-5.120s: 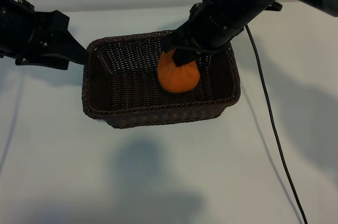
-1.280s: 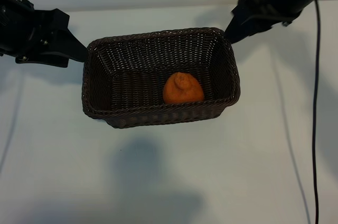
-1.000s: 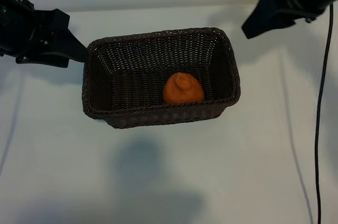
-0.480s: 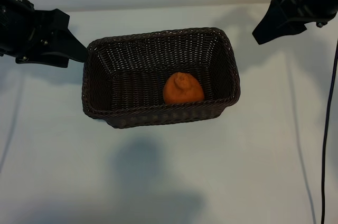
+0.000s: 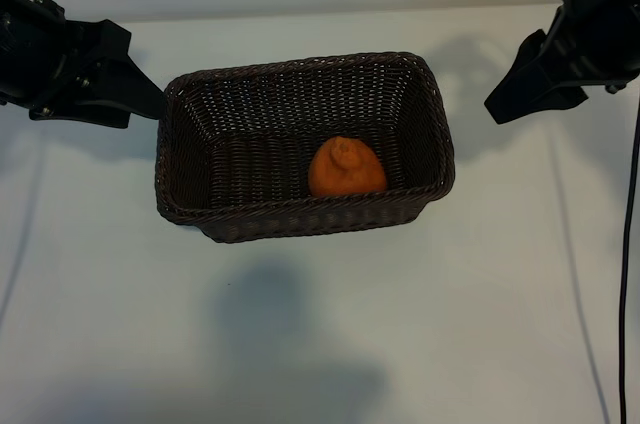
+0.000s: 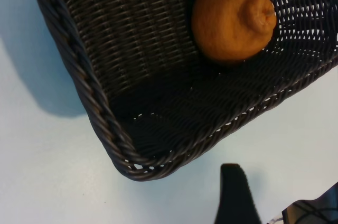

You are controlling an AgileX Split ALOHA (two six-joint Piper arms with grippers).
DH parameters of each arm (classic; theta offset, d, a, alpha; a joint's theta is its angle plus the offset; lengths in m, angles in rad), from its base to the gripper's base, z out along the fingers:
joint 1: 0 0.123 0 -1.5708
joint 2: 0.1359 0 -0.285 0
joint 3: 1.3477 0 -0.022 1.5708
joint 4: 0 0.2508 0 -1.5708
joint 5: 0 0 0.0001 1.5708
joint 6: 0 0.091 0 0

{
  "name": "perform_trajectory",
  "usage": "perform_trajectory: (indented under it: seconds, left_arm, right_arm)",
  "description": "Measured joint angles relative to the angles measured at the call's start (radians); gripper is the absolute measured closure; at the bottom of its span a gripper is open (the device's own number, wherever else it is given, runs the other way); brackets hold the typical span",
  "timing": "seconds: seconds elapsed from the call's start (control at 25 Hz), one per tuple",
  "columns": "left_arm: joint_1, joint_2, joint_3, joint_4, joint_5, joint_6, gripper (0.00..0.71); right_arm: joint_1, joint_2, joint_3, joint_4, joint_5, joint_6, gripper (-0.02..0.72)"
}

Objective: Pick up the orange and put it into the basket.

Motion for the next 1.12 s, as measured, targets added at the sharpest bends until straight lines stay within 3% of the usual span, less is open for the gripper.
perform_trajectory:
  seconds: [1.12]
  left_arm:
    - [0.0, 0.0, 0.0, 0.0, 0.0, 0.003, 0.221]
  right_arm:
    - [-0.002, -0.018, -0.021, 0.01, 0.019, 0.023, 0.258]
